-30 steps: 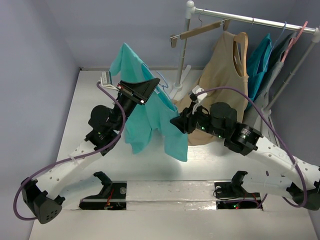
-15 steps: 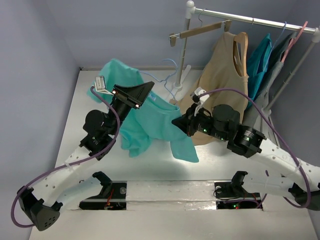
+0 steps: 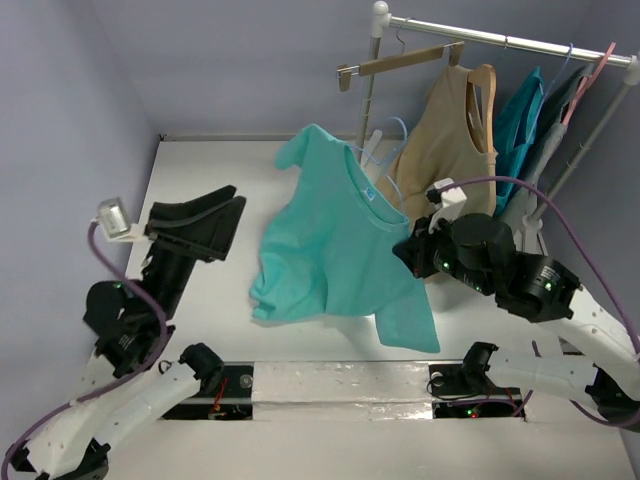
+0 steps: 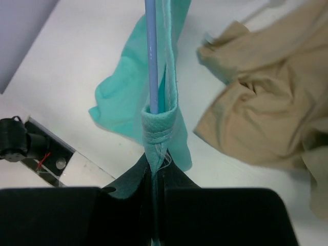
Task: Place the t-shirt on the hanger
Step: Place the hanger at the clothesline.
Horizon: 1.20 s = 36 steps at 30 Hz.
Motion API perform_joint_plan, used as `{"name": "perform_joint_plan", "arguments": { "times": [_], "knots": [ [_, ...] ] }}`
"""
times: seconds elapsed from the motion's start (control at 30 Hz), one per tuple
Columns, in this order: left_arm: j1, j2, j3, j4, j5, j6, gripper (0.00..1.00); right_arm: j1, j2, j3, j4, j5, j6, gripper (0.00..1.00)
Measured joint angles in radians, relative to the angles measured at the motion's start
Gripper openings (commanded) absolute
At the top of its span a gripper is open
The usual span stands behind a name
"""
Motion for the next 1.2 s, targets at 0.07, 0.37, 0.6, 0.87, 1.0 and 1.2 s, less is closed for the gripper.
{"name": "perform_joint_plan", "arguments": {
  "times": [0.07,0.37,0.6,0.87,1.0,1.2],
  "knots": [
    [0.000,-0.058,0.000,-0.023,-0.015,0.031,0.89,0.000,0.002,0.039,-0.081,0.042,0.032,0.00],
    [0.000,-0.135,0.002,-0.165,-0.027,0.147,0.99,-0.003,0.126,0.190,-0.396,0.288,0.182,0.00],
    [0.000,-0.194,0.002,-0.317,-0.033,0.223,0.99,-0.161,0.215,0.260,-0.407,0.403,0.133,0.00],
    [0.000,-0.278,-0.026,-0.419,-0.092,0.306,0.99,-0.315,0.332,0.383,-0.276,0.444,-0.010,0.00],
    [0.000,-0.298,-0.061,-0.450,-0.111,0.342,0.99,-0.370,0.401,0.451,-0.204,0.438,-0.074,0.00],
    [0.000,-0.311,-0.134,-0.492,-0.129,0.380,0.99,-0.401,0.496,0.577,-0.156,0.438,-0.149,0.00]
  ]
}}
